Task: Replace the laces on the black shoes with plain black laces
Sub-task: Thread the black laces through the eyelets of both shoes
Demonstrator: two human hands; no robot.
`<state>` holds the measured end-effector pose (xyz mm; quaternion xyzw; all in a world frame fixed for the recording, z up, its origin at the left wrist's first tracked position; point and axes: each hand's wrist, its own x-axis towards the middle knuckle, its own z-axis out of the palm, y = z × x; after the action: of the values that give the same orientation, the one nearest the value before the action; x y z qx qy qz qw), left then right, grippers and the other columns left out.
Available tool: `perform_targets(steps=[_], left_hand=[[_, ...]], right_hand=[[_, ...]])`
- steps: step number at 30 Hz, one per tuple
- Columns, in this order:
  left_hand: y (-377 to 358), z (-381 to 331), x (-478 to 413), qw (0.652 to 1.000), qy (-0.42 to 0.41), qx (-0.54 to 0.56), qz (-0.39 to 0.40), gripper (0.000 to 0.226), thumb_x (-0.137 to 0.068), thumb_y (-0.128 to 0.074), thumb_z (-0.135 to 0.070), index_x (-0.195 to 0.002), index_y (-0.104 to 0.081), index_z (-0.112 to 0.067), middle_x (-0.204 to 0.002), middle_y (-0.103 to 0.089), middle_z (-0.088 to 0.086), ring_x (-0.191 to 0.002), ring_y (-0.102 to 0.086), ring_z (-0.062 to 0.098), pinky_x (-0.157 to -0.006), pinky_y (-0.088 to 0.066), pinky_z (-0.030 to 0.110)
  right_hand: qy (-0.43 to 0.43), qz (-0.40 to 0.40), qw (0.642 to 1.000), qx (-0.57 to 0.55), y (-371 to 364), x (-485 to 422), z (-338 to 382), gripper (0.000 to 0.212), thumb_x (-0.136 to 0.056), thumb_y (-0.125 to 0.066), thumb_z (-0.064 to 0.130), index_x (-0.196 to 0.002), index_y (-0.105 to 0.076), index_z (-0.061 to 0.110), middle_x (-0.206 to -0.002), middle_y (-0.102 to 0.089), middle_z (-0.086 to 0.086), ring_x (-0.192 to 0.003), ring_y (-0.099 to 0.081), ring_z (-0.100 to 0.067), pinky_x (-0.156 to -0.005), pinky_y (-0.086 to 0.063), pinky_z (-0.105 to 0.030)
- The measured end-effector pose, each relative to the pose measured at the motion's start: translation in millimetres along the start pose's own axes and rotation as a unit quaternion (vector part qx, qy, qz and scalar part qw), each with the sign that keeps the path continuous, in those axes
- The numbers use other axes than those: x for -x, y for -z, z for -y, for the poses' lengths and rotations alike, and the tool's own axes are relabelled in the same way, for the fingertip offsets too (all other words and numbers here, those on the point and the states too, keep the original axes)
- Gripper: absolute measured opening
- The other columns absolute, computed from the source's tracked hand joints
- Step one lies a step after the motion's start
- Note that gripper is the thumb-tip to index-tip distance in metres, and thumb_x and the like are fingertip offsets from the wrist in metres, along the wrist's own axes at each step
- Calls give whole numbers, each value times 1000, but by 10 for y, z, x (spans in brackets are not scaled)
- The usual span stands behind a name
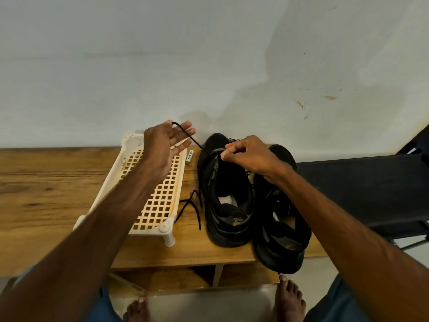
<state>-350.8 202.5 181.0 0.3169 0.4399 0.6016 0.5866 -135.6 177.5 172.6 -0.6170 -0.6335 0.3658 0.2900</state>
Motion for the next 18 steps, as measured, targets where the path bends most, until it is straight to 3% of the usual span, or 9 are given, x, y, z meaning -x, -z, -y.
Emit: perform_targets(steps=[2, 3, 5, 8, 10, 13, 15, 16, 18], left_hand=[[25, -19, -16, 994, 38, 98, 15, 18, -105, -34, -9, -96, -49, -14, -79, -70, 4, -67, -69, 18, -72, -60, 37], [11, -3, -9, 997, 39, 66, 26, 17, -105, -36, -9, -97, -50, -15, -73, -64, 1, -58, -59, 14, -66, -57, 34], [-23, 75, 42, 978, -38, -189, 77, 13, -103, -45, -10, -101, -56, -15, -75, -63, -2, -56, -52, 9, -57, -49, 26], [-8, 241, 84, 755, -219, -589, 189, 9, -94, -65, -15, -101, -69, -19, -95, -68, -5, -83, -62, 7, -70, -45, 18], [6, 277, 96, 702, -242, -636, 210, 12, -92, -70, -16, -103, -73, -19, -99, -71, -3, -92, -65, 11, -77, -46, 22], [34, 173, 85, 703, -271, -628, 192, 11, -94, -68, -21, -99, -78, -18, -93, -75, -4, -87, -66, 9, -83, -51, 30], [62, 76, 42, 739, -280, -589, 167, 12, -96, -66, -21, -96, -77, -18, -92, -75, -8, -87, -66, 3, -87, -51, 30], [66, 37, 34, 777, -274, -548, 146, 12, -98, -64, -20, -96, -76, -18, -95, -76, -8, -92, -67, 2, -90, -50, 29], [63, -45, -4, 909, -189, -352, 119, 10, -99, -61, -18, -95, -69, -15, -104, -78, -2, -105, -71, 9, -95, -50, 34]], right_hand=[[14, -12, 1000, -18, 54, 19, 2, 13, -92, -76, 27, -100, -81, 18, -103, -77, 3, -101, -71, -9, -98, -56, -34], [26, -39, 999, -4, 71, 17, -1, 16, -92, -75, 33, -99, -81, 20, -97, -77, 5, -96, -71, -8, -94, -56, -31], [45, -105, 993, 34, 100, 23, -11, 25, -91, -72, 45, -94, -79, 21, -92, -76, 9, -88, -69, -3, -83, -53, -23], [47, -108, 993, 25, 136, 51, -42, 32, -83, -78, 54, -93, -73, 23, -90, -73, 8, -82, -69, -3, -73, -53, -20], [27, -39, 997, 53, 128, 72, -75, 45, -74, -86, 54, -102, -68, 23, -99, -72, 5, -89, -70, -9, -79, -59, -26], [0, -4, 988, 152, 67, 73, -115, 66, -71, -89, 47, -124, -60, 22, -130, -59, -3, -117, -60, -20, -99, -54, -40], [-19, -34, 986, 164, 36, 70, -125, 74, -70, -90, 43, -132, -55, 22, -138, -49, -8, -120, -56, -23, -102, -52, -39], [-25, -47, 985, 167, 20, 66, -128, 76, -71, -89, 41, -134, -53, 22, -139, -46, -9, -118, -55, -23, -99, -52, -36], [-29, -65, 980, 188, -19, 76, -132, 79, -72, -88, 40, -138, -49, 20, -139, -41, -10, -108, -52, -20, -89, -47, -29]])
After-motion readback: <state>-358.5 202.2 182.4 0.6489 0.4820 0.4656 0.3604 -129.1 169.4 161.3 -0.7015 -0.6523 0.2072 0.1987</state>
